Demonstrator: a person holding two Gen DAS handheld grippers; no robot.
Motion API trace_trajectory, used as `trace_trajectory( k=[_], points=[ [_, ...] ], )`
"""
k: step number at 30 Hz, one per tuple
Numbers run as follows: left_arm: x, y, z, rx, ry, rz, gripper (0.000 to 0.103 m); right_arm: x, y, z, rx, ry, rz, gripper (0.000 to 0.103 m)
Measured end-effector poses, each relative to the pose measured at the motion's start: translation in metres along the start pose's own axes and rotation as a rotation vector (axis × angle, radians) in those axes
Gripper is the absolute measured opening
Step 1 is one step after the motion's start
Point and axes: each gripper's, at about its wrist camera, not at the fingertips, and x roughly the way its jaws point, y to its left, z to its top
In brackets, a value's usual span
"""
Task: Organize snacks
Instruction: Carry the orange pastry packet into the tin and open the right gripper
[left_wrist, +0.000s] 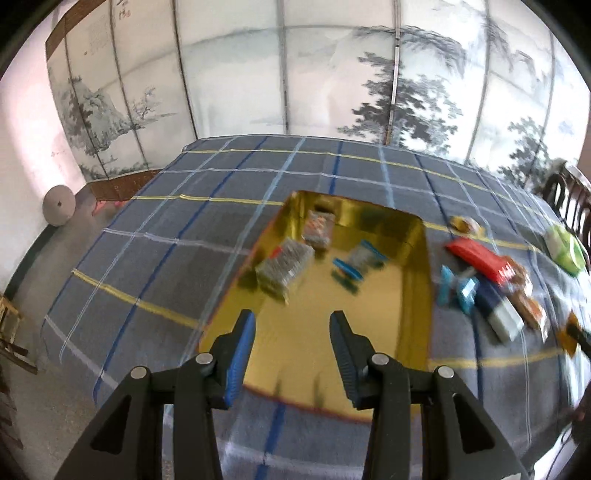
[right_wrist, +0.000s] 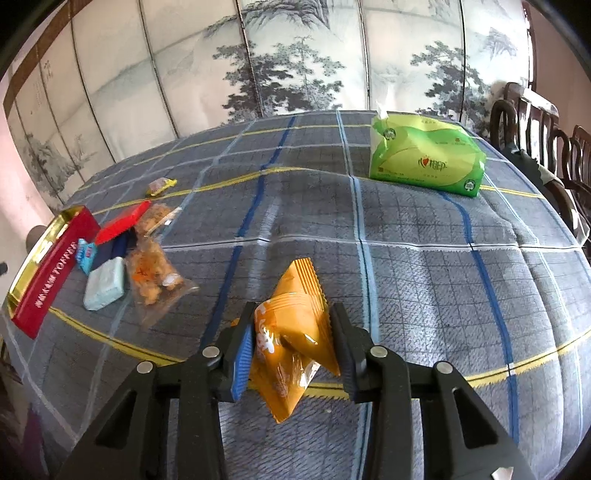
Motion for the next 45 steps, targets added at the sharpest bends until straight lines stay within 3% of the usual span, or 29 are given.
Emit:
trace_trajectory(
  k=[6,14,24,31,37,45],
  points=[
    [-0.024,-0.011,-0.019,0.013,0.007,-0.031,0.043,-0.023,0.041,0.012,-0.054,-0.037,0.078,0.036],
    [-0.028,0.007,-0.025,-0.027,0.032,-0.027,0.043,-0.029,0.165,0.044,-0.259,-0.085,0.264,0.036],
    [-0.029,0.015,-0.036,0.000,0.045,0.010,0.043,0.008,0.281,0.083,-0.382,-0.046,0.472,0.036],
    [-0.035,0.013,-0.037,0.044,0.025,0.014,0.043,0.063,0.330,0.096,-0.405,0.052,0.497,0.036],
    [-0.031,0.012,-0.036,0.061,0.024,0.011,0.043,0.106,0.346,0.100,-0.379,0.125,0.483,0.036],
    [-0.016,0.015,-0.037,0.057,0.055,0.001,0.043,0.136,0.361,0.110,-0.358,0.150,0.489,0.039]
  ],
)
